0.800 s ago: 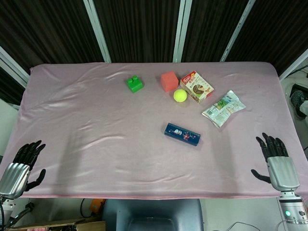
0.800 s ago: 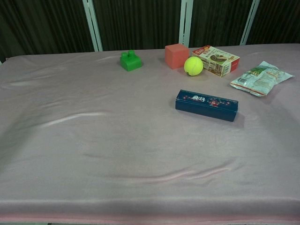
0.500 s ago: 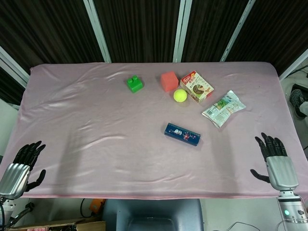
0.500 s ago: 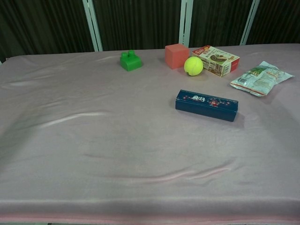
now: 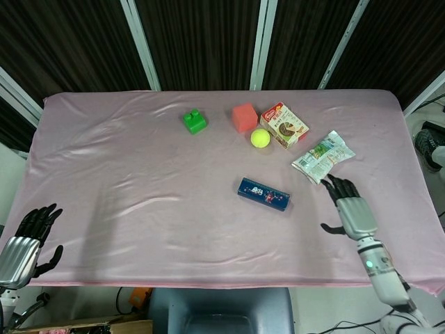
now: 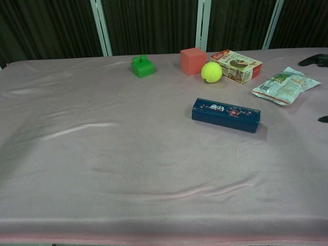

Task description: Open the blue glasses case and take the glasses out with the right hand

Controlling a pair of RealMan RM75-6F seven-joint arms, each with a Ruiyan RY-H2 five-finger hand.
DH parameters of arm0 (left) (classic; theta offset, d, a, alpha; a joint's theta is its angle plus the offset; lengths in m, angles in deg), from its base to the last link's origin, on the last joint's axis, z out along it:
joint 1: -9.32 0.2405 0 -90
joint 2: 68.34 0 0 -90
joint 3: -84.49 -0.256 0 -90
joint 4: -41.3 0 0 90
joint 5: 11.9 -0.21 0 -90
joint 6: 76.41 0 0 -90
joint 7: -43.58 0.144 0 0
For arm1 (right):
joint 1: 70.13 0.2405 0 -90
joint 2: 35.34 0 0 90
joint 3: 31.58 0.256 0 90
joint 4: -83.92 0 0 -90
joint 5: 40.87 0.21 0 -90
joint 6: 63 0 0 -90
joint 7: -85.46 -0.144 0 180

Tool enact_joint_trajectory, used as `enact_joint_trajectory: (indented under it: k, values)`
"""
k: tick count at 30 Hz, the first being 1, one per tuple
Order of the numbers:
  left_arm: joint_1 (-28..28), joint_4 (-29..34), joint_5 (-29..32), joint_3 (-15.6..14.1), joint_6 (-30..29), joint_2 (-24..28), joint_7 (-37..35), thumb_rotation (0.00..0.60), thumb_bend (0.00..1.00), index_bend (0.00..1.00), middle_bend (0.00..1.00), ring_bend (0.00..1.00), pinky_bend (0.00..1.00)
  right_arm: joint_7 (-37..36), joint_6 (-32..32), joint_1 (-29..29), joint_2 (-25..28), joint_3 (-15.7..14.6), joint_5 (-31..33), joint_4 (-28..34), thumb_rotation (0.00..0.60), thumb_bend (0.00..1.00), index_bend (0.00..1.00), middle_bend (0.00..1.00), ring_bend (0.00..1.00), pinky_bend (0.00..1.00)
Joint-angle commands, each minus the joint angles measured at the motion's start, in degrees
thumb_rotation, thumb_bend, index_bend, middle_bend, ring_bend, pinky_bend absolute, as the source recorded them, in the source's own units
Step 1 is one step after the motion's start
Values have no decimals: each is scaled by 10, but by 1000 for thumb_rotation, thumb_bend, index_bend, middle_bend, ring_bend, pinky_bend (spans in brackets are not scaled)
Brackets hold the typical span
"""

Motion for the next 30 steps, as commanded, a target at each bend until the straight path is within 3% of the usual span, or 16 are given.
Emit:
enact_joint_trajectory:
  k: [1, 16, 30]
  values:
    - [1, 0, 0, -1, -1, 0, 0, 600, 429, 0, 0, 0, 57, 15, -65, 52, -34, 23, 56, 6, 600, 318, 112, 0, 0, 0]
    - [3, -1, -4, -5, -7, 2, -8, 600, 430, 0, 0, 0, 57, 139, -77, 121, -138, 10, 130, -47, 600, 321, 105, 0, 0, 0]
    - [1, -3, 13, -1, 4, 0, -8, 600, 430, 0, 0, 0, 58, 195, -85, 171, -183, 28, 202, -122, 600, 323, 112, 0, 0, 0]
